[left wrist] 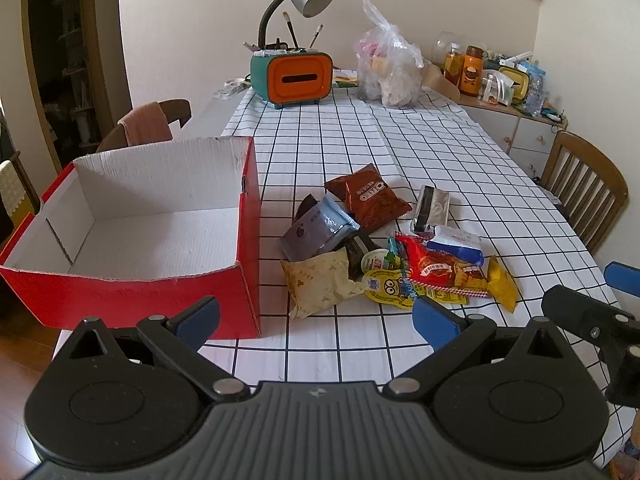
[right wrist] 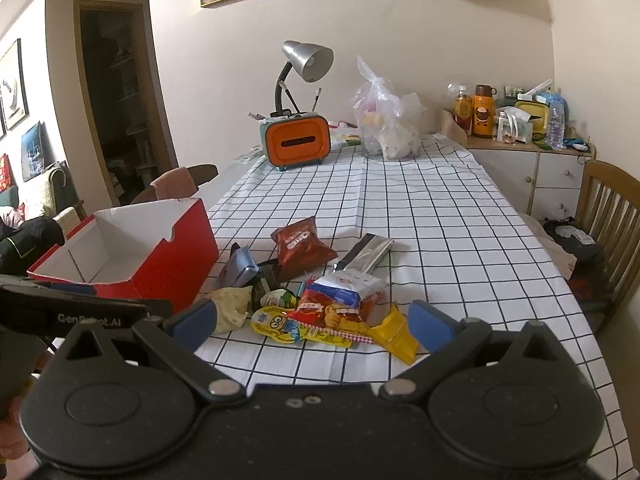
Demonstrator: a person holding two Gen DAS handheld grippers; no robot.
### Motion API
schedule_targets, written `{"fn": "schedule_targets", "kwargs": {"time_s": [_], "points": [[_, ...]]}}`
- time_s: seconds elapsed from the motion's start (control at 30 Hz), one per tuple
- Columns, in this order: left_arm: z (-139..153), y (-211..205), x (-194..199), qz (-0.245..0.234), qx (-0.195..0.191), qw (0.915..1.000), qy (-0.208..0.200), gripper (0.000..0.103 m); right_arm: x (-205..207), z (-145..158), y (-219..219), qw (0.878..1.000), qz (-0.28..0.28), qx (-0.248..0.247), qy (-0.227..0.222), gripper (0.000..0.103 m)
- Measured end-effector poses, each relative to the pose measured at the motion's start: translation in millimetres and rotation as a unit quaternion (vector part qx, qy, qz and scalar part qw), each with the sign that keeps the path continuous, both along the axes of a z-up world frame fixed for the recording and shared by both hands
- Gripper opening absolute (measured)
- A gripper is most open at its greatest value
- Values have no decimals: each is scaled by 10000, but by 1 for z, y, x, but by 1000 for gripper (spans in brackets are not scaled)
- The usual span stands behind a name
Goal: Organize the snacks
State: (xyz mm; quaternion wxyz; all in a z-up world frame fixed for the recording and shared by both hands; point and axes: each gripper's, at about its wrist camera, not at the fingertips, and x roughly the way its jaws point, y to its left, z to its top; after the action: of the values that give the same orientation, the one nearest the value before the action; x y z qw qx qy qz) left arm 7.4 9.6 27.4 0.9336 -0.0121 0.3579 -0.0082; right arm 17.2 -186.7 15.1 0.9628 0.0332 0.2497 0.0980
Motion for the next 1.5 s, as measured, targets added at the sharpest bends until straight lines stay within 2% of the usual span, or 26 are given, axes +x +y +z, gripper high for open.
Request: {"fn": "schedule_targets", "kwargs": {"time_s": [0.9, 1.27, 1.5], "points": [[-5, -10, 1, -112, 33, 9999, 61, 103, -2, -7, -10, 9999, 61, 114, 58, 100], [-28, -17, 8, -433, 116, 9987, 244, 103, 7, -28, -31, 9993, -45, 1, 360, 98], [-30, -27, 19, -577, 231, 9980, 73, 103, 23, -41, -45, 9986, -138, -144, 492, 93]]}}
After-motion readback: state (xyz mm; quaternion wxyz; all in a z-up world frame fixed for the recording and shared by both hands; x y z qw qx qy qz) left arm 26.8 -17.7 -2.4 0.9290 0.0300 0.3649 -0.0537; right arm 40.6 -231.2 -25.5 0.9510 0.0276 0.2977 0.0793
